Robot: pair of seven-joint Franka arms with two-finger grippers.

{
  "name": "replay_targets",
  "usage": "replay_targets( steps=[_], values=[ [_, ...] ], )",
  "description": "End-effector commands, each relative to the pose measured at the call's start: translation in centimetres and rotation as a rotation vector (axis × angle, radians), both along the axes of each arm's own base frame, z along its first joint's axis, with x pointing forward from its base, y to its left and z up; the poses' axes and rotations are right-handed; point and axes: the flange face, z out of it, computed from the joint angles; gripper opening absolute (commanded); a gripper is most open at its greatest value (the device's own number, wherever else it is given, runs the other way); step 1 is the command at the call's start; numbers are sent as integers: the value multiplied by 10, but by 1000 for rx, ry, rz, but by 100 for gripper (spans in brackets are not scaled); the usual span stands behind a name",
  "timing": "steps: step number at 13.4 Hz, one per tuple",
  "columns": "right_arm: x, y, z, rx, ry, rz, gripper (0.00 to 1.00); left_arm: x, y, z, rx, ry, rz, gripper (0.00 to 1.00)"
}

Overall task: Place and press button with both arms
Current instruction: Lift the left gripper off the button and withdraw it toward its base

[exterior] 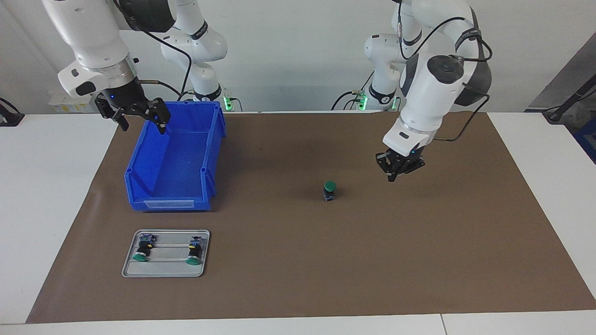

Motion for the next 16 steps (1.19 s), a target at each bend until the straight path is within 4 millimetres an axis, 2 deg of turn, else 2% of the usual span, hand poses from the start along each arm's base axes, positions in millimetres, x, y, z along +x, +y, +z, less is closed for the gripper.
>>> replay_targets(
  steps=[1, 2, 5, 6, 7, 8, 9, 12, 16],
  values=[
    [-5, -1, 0, 28, 6, 22, 100, -12, 42, 39, 40, 61, -30, 0],
    [-5, -1, 0, 28, 6, 22, 100, -15, 54, 60, 47, 86, -34, 0],
    [-5, -2, 0, 28, 6, 20, 100, -28, 64, 112, 53, 154, -33, 1],
    [-5, -1, 0, 28, 6, 22, 100, -32, 63, 120, 53, 147, -33, 9],
    [-5, -1, 0, 28, 6, 22, 100, -33, 63, 125, 54, 126, -36, 35],
    [-5, -1, 0, 28, 6, 22, 100, -34, 61, 124, 50, 114, -42, 78],
    [-5, -1, 0, 28, 6, 22, 100, -38, 60, 119, 53, 106, -42, 100],
    [-7, 6, 0, 28, 21, 35, 100, -49, 60, 104, 61, 117, -33, 100],
    [-10, 15, 0, 28, 28, 53, 100, -52, 60, 102, 64, 122, -32, 100]
  ],
)
